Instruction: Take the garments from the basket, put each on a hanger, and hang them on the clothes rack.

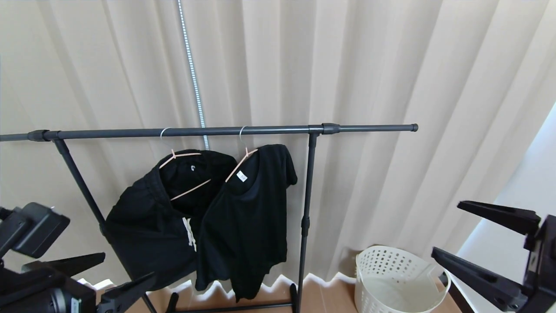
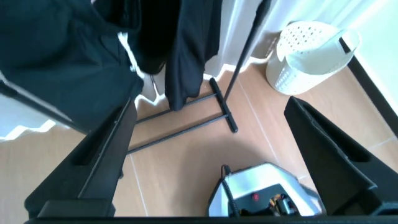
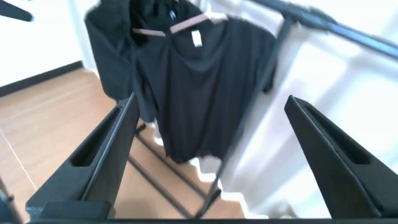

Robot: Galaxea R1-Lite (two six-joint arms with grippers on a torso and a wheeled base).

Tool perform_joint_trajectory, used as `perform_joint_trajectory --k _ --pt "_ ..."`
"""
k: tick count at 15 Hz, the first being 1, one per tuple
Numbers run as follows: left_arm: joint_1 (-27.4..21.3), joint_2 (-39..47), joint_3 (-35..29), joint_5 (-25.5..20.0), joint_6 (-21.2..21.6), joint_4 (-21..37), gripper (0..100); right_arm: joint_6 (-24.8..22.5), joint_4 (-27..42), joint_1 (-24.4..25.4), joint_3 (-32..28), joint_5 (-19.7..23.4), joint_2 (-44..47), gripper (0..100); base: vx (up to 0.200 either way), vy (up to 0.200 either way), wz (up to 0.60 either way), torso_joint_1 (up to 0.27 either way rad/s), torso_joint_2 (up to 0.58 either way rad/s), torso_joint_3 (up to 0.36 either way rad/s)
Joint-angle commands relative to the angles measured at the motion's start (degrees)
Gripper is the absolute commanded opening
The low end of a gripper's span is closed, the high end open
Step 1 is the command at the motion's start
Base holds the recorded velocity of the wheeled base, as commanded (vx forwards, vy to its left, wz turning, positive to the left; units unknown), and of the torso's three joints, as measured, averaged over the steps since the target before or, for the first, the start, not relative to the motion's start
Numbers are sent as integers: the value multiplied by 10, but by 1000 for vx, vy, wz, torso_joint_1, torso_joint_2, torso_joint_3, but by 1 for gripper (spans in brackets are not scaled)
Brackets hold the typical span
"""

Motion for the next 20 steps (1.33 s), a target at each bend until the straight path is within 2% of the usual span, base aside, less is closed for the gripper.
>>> perform_joint_trajectory --k 1,3,6,8,11,12,14,15,16,19,20 --pt "-6 -98 61 1 0 0 100 -1 23 0 87 -41 -140 100 0 0 0 0 0 0" --pt "-6 -145 99 -2 -1 0 100 0 45 -3 147 -71 -228 100 0 0 0 0 0 0" --pt "-6 -193 147 -3 -1 1 100 0 211 -3 159 -85 -380 100 0 0 0 0 0 0" --pt "-5 -227 171 -3 -1 2 100 0 269 -3 166 -86 -448 100 0 0 0 0 0 0" --pt "-5 -253 201 -3 6 2 100 2 277 -6 184 -108 -495 100 0 0 0 0 0 0" --pt "-3 -286 230 -2 19 2 100 8 277 -6 184 -111 -505 100 0 0 0 0 0 0" --pt "13 -334 235 2 29 19 100 11 279 -18 184 -130 -510 100 0 0 0 0 0 0" --pt "27 -354 230 2 45 58 100 11 279 -39 184 -133 -498 100 0 0 0 0 0 0" --pt "46 -363 225 2 50 65 100 11 279 -56 184 -132 -495 100 0 0 0 0 0 0" --pt "211 -389 225 -3 55 66 100 9 279 -106 184 -135 -520 100 0 0 0 0 0 0" --pt "243 -411 225 -3 57 66 100 7 278 -120 184 -135 -521 100 0 0 0 0 0 0"
